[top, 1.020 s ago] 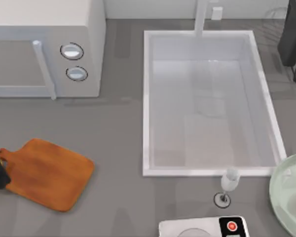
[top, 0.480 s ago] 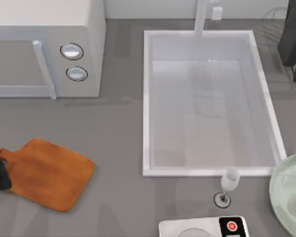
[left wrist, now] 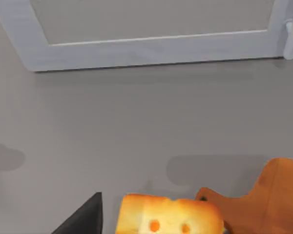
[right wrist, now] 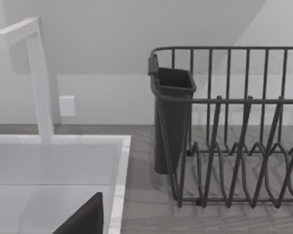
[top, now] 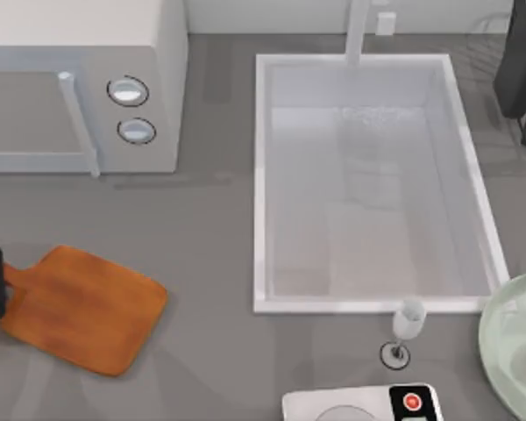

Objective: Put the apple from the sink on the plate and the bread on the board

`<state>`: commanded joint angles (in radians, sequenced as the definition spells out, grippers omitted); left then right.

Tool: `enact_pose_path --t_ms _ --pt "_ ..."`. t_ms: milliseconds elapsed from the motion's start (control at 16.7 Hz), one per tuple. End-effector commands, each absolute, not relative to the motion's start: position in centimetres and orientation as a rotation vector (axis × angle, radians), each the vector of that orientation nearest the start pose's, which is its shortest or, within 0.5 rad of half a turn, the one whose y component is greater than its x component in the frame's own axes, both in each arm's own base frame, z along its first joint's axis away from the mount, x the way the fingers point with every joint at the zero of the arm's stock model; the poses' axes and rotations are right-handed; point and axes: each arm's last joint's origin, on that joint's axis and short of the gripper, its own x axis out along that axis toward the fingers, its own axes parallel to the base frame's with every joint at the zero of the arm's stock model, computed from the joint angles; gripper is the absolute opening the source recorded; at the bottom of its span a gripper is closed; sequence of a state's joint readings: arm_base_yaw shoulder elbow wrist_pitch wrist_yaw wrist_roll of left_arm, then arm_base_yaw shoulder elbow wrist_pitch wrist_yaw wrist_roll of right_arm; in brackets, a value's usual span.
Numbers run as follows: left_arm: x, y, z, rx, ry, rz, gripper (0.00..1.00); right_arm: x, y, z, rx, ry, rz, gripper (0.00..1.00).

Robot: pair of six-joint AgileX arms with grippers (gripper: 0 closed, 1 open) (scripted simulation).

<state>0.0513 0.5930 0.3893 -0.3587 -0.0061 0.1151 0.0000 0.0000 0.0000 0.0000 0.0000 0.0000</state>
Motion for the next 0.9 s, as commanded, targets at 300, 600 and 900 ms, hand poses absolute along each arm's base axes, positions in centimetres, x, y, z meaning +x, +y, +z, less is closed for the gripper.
enact_pose_path --t_ms 300,600,900 --pt "18.4 1.5 21.7 0.129 0.893 0.0 1.0 10.6 -0.1 16.0 0.0 0.0 0.0 1.0" --pt "23.1 2.6 21.2 0.139 1.205 -0.043 1.0 10.6 -0.1 16.0 0.0 0.0 0.0 1.0" --pt "26.9 3.6 19.7 0.135 1.438 -0.092 1.0 10.6 -0.1 16.0 0.0 0.0 0.0 1.0"
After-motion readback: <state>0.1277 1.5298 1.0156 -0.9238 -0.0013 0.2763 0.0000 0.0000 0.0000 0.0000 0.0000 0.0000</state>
